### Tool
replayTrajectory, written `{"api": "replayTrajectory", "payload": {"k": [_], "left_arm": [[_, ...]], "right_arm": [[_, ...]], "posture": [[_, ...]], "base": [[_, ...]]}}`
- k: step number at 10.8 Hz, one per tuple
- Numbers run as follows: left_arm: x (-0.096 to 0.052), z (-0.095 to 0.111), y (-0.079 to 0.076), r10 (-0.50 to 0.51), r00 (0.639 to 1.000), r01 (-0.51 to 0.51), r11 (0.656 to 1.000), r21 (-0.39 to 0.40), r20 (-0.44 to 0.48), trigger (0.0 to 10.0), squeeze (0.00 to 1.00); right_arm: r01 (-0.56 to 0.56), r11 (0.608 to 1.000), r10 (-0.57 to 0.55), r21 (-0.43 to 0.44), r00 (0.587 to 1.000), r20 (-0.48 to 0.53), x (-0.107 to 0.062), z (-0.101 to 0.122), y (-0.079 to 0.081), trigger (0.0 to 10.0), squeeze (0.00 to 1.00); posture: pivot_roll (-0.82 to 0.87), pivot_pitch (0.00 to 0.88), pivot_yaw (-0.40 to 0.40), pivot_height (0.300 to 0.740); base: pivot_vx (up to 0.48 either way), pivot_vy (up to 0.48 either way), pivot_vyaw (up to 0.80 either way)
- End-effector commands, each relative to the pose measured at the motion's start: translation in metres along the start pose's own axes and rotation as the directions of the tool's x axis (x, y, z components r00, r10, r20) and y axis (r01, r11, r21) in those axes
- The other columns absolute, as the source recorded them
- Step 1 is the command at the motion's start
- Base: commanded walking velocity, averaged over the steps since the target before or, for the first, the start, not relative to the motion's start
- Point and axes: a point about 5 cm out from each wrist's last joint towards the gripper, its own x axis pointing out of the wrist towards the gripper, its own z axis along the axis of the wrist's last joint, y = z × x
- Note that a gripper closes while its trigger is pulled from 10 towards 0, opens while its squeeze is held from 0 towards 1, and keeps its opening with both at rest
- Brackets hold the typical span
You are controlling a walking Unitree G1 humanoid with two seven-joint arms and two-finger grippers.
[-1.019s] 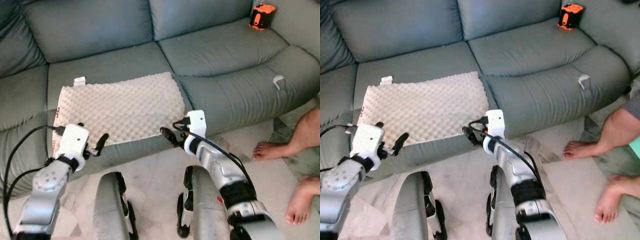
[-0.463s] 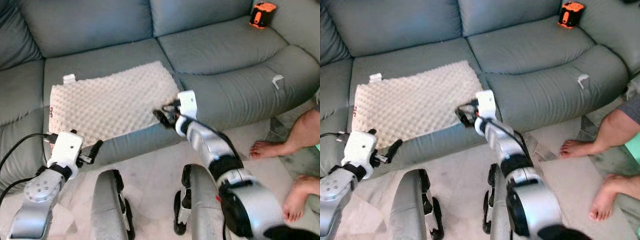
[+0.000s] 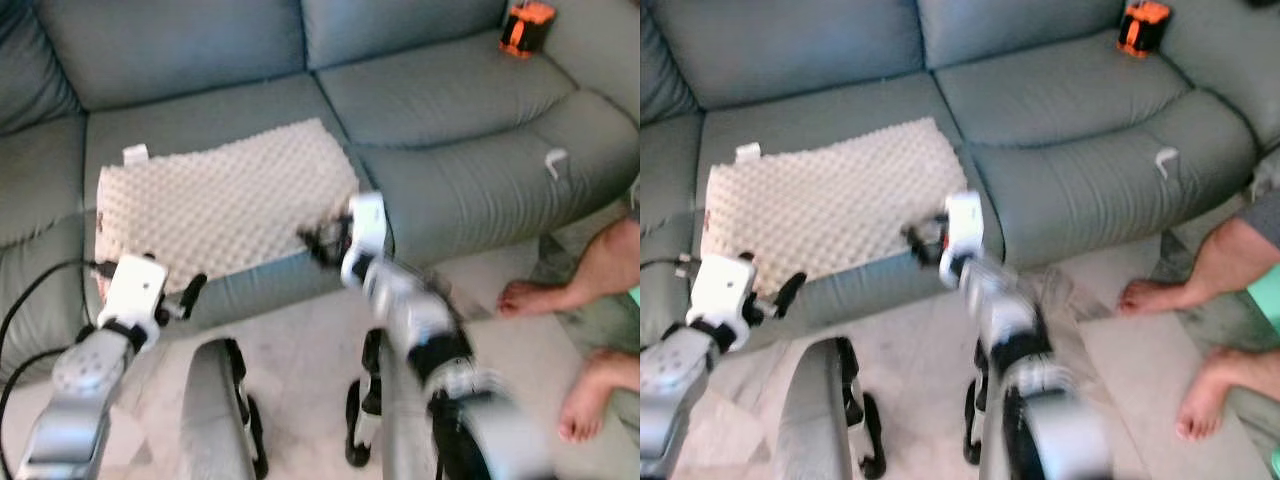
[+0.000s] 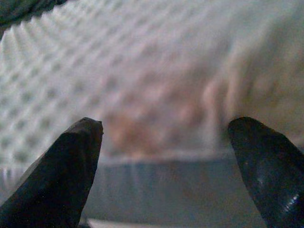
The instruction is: Move the pillow to the sofa
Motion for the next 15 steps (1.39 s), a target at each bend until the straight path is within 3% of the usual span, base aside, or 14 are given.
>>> {"api": "replayTrajectory", "payload": {"k": [1,2,4,5,6,8,10,11,12,15], "left_arm": [[-0.001,-0.005,0.002,0.018,1.000,-0.018,1.000,0.004,-0.021,10.0,0.00],[0.008,0.000,0.004,0.033,0.999,-0.033,0.999,-0.001,0.002,10.0,0.00],[0.017,0.004,0.007,0.080,0.996,-0.080,0.997,-0.008,0.033,10.0,0.00],[0.024,0.005,0.010,0.124,0.991,-0.123,0.992,-0.028,0.047,10.0,0.00],[0.025,0.003,0.023,0.235,0.971,-0.230,0.967,-0.112,0.036,10.0,0.00],[0.027,0.001,0.029,0.302,0.952,-0.294,0.946,-0.137,0.043,10.0,0.00],[0.039,-0.003,0.027,0.310,0.950,-0.299,0.942,-0.154,0.048,10.0,0.00],[0.047,0.000,0.023,0.290,0.954,-0.283,0.955,-0.092,0.076,10.0,0.00],[0.056,0.003,0.021,0.288,0.954,-0.280,0.956,-0.091,0.083,10.0,0.00],[0.078,0.014,0.014,0.259,0.958,-0.246,0.963,-0.110,0.127,10.0,0.00]], "right_arm": [[-0.004,1.000,0.004,0.006,1.000,0.015,-0.002,0.003,0.006,10.0,0.00],[0.015,0.999,-0.016,0.034,0.999,0.038,-0.021,-0.007,0.018,10.0,0.00],[0.059,0.998,-0.060,0.009,0.993,0.102,-0.049,-0.009,0.022,10.0,0.00],[0.136,0.984,-0.115,-0.110,0.977,0.181,-0.067,-0.005,0.010,10.0,0.00],[0.211,0.959,-0.167,-0.187,0.959,0.228,-0.089,-0.004,0.000,10.0,0.00],[0.301,0.942,-0.256,-0.145,0.929,0.268,-0.108,-0.001,-0.019,10.0,0.00],[0.365,0.923,-0.310,-0.126,0.894,0.323,-0.111,0.011,-0.036,10.0,0.00],[0.346,0.927,-0.284,-0.143,0.899,0.333,-0.105,0.017,-0.033,10.0,0.00],[0.317,0.934,-0.246,-0.165,0.906,0.345,-0.099,0.021,-0.031,10.0,0.00],[0.353,0.929,-0.291,-0.108,0.881,0.373,-0.084,0.041,-0.054,10.0,0.00]], "posture": [[0.09,0.222,-0.021,0.590],[0.08,0.194,-0.020,0.590],[0.06,0.126,-0.013,0.590],[0.04,0.061,-0.002,0.590],[0.02,0.020,0.000,0.590],[0.00,0.000,0.003,0.590],[-0.01,0.000,0.009,0.619],[-0.01,0.000,0.009,0.638],[-0.02,0.000,0.010,0.658],[-0.02,0.000,0.006,0.713]], "base": [[0.000,0.000,0.00],[0.000,0.000,0.00],[0.000,0.000,0.00],[0.000,0.000,0.00],[0.000,0.000,0.00],[0.000,0.000,0.00],[0.000,0.000,0.00],[0.000,0.000,0.00],[0.000,0.000,0.00],[0.000,0.000,0.00]]}}
